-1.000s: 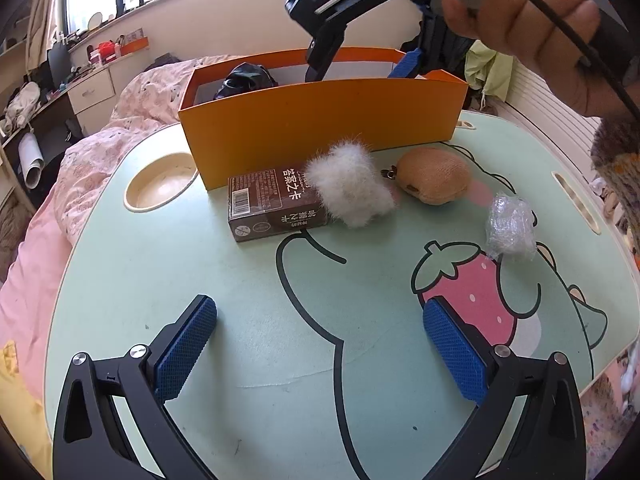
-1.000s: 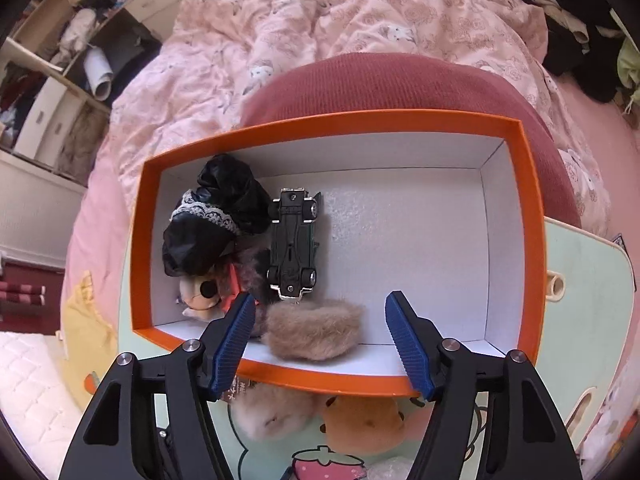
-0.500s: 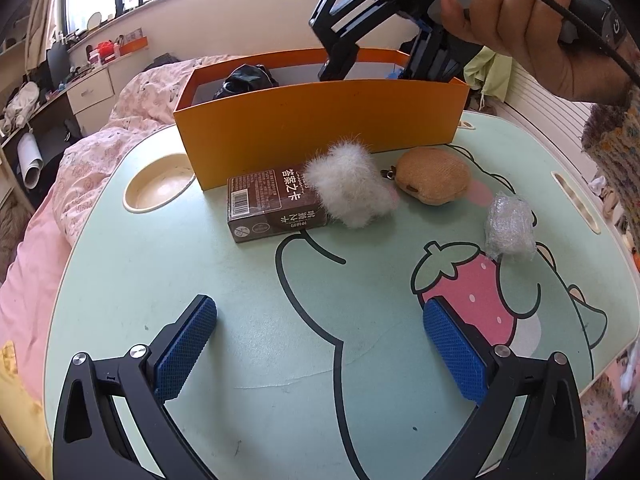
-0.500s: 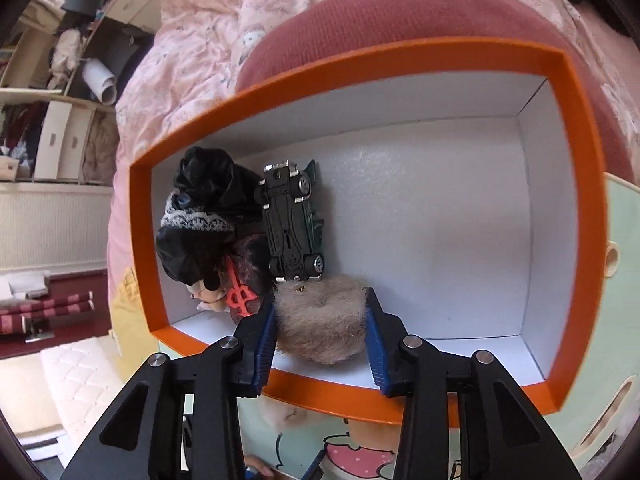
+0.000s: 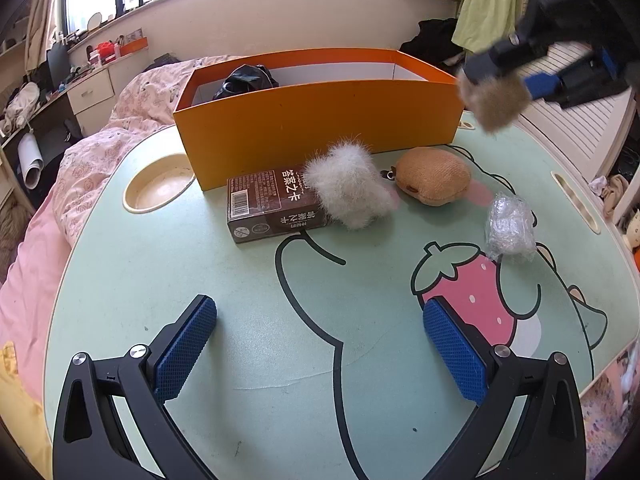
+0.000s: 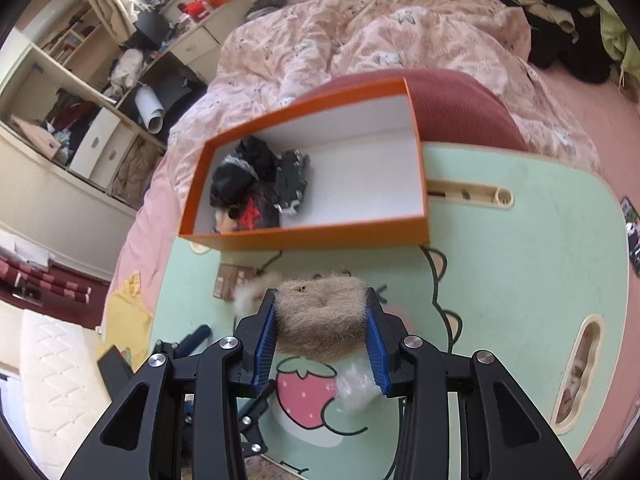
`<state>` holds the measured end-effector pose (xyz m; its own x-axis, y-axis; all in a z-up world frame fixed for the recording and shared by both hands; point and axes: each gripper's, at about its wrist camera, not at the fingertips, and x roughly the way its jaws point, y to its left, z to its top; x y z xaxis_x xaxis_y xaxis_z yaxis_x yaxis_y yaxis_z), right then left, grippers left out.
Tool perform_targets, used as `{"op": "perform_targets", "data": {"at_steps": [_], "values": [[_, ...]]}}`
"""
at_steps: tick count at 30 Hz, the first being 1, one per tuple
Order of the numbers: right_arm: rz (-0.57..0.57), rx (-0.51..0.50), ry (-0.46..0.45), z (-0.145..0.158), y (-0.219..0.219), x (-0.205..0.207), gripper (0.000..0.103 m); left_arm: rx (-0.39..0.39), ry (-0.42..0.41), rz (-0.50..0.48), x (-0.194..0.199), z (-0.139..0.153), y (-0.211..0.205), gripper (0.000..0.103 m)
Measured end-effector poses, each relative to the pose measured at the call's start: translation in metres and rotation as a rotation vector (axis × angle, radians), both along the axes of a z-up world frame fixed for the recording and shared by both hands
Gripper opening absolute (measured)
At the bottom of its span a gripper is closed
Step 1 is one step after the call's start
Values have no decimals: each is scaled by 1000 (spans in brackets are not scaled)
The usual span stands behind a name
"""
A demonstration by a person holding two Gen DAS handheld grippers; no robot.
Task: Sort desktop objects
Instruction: 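Lift the brown pompom out and set it beside the tan plush, then reach into the orange box and grasp the black lace-trimmed item with the left gripper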
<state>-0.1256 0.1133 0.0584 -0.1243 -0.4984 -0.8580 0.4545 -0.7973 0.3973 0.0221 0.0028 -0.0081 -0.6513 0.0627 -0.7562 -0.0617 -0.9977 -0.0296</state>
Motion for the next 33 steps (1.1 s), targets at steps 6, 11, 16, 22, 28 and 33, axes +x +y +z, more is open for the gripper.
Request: {"op": "perform_targets", "data": {"at_steps": [6, 11, 16, 22, 28, 33], "values": [[-81, -69, -24, -33, 30, -7, 62, 0, 0, 0, 0, 0, -1, 103], [-111, -234, 26, -20, 58, 10, 75, 1, 0, 0, -1, -1, -1, 103], [-90, -50, 234, -11, 63, 61, 76, 1, 0, 1, -1, 0, -1, 103], [-24, 185, 458, -45, 52, 122, 76, -1, -1, 3, -1, -1, -1, 103], [-75, 157, 480, -74, 39, 135, 81, -2, -1, 0, -1, -1, -1, 103], [-39, 204, 515, -84, 28, 140, 103, -4, -4, 0, 0, -1, 0, 103]]}}
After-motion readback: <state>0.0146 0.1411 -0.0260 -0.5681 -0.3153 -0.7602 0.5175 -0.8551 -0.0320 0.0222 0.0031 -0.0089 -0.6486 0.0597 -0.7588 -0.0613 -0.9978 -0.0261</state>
